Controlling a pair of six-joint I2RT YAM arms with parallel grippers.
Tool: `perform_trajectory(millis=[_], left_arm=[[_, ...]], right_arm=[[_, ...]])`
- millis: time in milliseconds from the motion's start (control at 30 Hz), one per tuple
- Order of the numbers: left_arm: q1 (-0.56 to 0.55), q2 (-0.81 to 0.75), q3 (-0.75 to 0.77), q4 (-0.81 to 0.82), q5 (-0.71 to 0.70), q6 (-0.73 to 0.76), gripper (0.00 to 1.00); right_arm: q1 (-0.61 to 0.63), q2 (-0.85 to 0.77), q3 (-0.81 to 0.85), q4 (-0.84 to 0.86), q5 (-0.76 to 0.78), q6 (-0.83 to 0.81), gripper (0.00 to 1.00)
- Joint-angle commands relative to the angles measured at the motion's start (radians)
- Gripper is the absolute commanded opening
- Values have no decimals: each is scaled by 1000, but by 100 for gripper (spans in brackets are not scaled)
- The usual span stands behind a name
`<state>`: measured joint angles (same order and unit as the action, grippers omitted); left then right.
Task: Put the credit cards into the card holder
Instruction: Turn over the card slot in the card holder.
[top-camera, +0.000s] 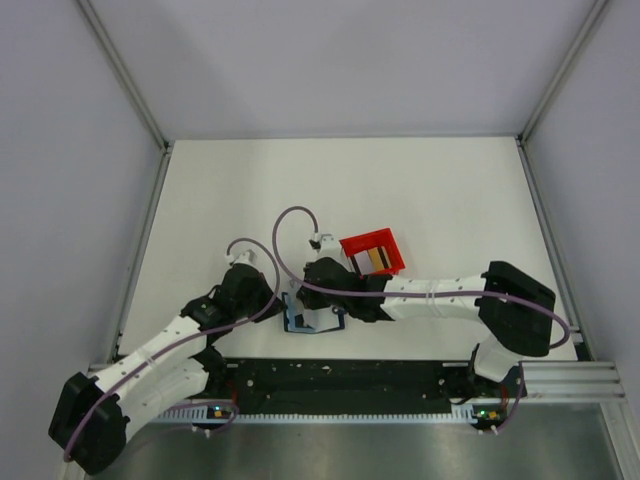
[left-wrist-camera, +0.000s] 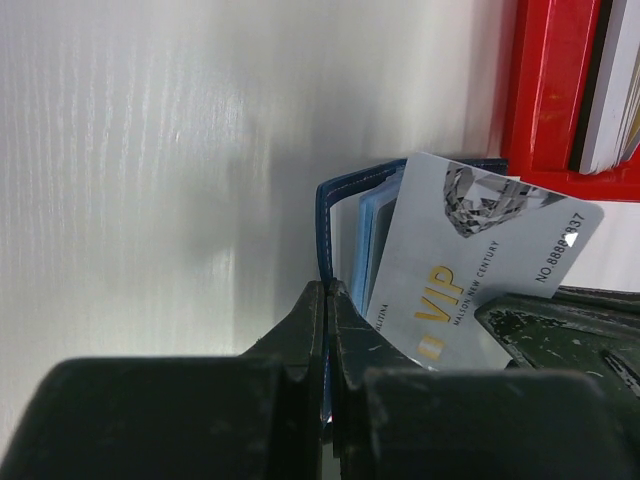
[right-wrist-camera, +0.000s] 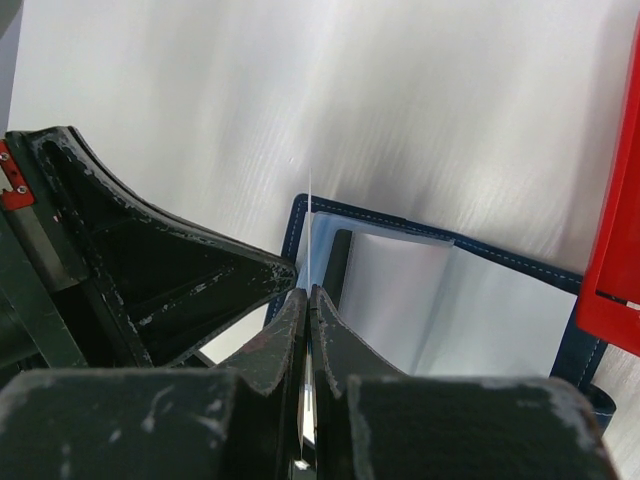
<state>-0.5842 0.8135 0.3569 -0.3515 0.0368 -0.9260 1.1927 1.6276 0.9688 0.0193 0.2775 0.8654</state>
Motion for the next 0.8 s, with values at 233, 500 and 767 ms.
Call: perform_trajectory(millis=[233, 500, 767], left_arm=[[-6, -25, -1, 39, 5, -13, 0], [-6, -36, 2, 34, 5, -14, 0], [-5, -42, 8, 29, 2, -11, 0]], right_arm=[[18, 8, 11, 47, 9, 9, 0], [30, 29, 50, -16, 45, -23, 0], [58, 32, 96, -85, 115, -72, 0]])
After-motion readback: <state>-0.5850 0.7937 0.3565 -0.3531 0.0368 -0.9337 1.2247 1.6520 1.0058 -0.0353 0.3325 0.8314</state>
